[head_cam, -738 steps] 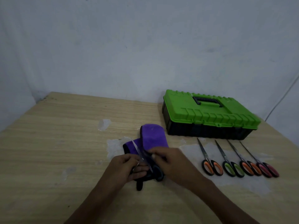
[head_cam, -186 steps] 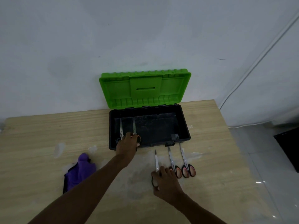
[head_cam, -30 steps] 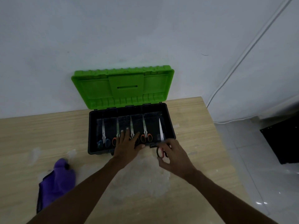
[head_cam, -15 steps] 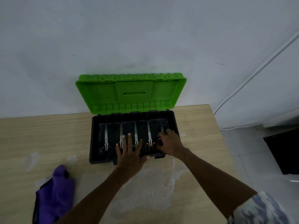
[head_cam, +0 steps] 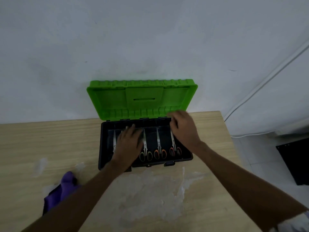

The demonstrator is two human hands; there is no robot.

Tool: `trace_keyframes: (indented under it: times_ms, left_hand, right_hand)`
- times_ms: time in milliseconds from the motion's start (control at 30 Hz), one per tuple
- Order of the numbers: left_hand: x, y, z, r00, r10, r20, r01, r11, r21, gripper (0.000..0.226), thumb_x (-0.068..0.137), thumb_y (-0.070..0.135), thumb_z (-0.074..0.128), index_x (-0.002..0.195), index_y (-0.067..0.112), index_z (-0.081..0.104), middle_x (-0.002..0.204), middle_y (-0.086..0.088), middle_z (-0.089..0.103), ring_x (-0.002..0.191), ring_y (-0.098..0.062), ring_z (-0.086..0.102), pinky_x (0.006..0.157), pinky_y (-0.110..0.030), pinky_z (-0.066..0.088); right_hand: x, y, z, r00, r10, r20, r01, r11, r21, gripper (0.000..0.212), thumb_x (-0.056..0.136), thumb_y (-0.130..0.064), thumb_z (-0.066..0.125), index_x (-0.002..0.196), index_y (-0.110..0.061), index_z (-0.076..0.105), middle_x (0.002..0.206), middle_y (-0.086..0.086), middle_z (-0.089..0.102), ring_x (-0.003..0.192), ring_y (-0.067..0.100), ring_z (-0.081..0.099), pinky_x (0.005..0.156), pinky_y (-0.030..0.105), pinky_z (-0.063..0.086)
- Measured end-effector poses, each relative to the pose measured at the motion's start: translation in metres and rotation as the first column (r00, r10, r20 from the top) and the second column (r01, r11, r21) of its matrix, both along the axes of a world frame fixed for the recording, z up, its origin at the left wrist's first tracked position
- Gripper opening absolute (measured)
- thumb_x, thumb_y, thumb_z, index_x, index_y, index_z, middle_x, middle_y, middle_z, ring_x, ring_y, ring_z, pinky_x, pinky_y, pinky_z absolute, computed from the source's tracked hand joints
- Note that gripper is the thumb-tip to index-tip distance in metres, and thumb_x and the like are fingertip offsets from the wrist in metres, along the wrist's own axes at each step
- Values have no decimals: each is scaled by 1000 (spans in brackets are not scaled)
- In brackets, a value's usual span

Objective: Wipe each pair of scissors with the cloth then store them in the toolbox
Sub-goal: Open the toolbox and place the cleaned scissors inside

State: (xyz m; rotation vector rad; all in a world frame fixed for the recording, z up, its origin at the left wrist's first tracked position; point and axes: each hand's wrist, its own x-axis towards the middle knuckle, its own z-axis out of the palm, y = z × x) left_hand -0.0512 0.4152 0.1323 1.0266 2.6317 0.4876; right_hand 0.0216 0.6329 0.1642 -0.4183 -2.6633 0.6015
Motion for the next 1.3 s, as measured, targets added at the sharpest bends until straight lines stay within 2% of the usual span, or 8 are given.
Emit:
trace_keyframes:
  times_ms: [67, 200, 400, 533, 667, 867, 1033, 1300]
  left_hand:
    - [-29, 0, 32, 974, 39, -223, 16, 971, 240, 34, 95, 13, 54, 129, 13, 59, 138, -15, 57, 128, -33, 53, 103, -51, 45]
    - [-78, 8, 93, 851, 166, -499, 39, 926, 375, 38, 90, 8, 51, 127, 11, 60, 135, -13, 56, 125, -30, 51, 103, -43, 43]
    - [-104, -10, 95, 893, 59, -447, -36, 998, 59, 60, 82, 12, 61, 139, 4, 45, 141, -20, 45, 132, -38, 43, 111, -48, 35]
    - [-85, -25, 98, 859, 108, -501, -51, 991, 125, 35, 91, 35, 54, 118, 13, 60, 118, -12, 58, 108, -35, 52, 88, -44, 43]
    - [-61, -48, 96, 872, 78, -484, 5, 986, 169, 43, 87, 46, 56, 116, 15, 62, 111, -8, 58, 104, -31, 50, 84, -40, 44]
    - [-12, -81, 60, 919, -52, -390, 95, 991, 92, 47, 75, 52, 65, 110, 19, 66, 102, -7, 58, 98, -27, 53, 84, -38, 43]
    - [36, -98, 4, 983, -53, -174, 30, 991, -134, 51, 60, 42, 81, 105, 23, 68, 113, -10, 63, 103, -31, 64, 82, -40, 54]
    - [55, -93, -8, 991, -14, -135, -13, 980, -197, 60, 60, 37, 78, 115, 21, 59, 121, -12, 63, 111, -34, 63, 84, -43, 55]
  right_hand:
    - [-18, 1, 32, 990, 11, -142, 8, 991, 135, 31, 82, -6, 55, 111, -12, 65, 107, 8, 63, 102, 22, 55, 88, 40, 45]
    - [-52, -4, 70, 991, 4, -132, 31, 964, 264, 50, 82, -13, 52, 132, -13, 51, 134, 11, 49, 127, 27, 42, 105, 40, 31]
    - [-66, -10, 66, 993, -54, 106, 16, 943, 331, 49, 82, -26, 55, 129, -13, 52, 129, 10, 53, 121, 29, 47, 100, 44, 30]
    - [-46, -25, 68, 993, -109, -36, 114, 929, 353, 30, 89, -37, 52, 108, -15, 59, 108, 8, 55, 101, 27, 50, 86, 41, 34]
    - [-2, -39, 61, 996, -74, -54, 88, 938, 336, 39, 89, -42, 55, 117, -15, 57, 106, 8, 51, 101, 25, 46, 86, 40, 33]
    - [62, -71, 14, 998, -25, 58, 10, 967, 256, 45, 84, -42, 58, 116, -11, 57, 115, 12, 50, 107, 29, 45, 90, 40, 31]
    - [99, -95, -39, 927, -42, 374, -30, 982, 186, 51, 82, -42, 45, 124, -13, 53, 125, 12, 52, 114, 31, 50, 94, 44, 40]
    - [97, -101, -46, 863, -56, 502, -50, 980, 194, 62, 68, -36, 71, 123, -15, 52, 123, 15, 55, 109, 34, 54, 87, 46, 50]
